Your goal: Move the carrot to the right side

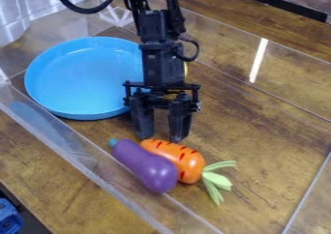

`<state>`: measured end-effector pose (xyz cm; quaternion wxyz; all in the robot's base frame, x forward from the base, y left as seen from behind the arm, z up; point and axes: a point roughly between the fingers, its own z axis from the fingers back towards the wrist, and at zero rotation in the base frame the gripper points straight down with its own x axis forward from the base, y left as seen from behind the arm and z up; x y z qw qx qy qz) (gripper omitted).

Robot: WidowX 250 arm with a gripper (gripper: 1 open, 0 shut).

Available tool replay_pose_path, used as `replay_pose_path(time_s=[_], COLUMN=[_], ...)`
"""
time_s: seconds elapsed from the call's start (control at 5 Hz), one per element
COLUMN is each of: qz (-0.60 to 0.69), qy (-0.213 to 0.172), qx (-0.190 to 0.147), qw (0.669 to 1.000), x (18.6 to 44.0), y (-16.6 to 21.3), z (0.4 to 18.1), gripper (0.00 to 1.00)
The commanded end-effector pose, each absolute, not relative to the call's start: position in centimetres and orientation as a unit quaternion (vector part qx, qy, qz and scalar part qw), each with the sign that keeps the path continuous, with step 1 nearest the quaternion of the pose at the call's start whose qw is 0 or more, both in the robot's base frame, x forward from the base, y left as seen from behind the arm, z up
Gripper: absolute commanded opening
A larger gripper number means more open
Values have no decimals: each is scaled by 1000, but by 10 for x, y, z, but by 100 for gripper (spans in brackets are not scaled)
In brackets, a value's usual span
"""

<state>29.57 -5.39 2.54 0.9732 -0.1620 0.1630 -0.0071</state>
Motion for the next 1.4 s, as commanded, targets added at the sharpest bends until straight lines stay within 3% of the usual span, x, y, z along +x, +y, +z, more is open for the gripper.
replay_pose_path(time_s=[0.0, 0.6, 0.8, 1.0, 1.2], qz=[-19, -33, -37, -41, -43], qy=[149, 141, 138, 133, 126], qx=[-161, -160, -162, -162, -162], qw=[976, 976, 976, 977, 978], x=[300, 308, 313, 320, 327], y=[-65, -78, -79, -80, -80], z=[29, 28, 31, 35, 39], gripper=[100, 100, 0, 100, 100])
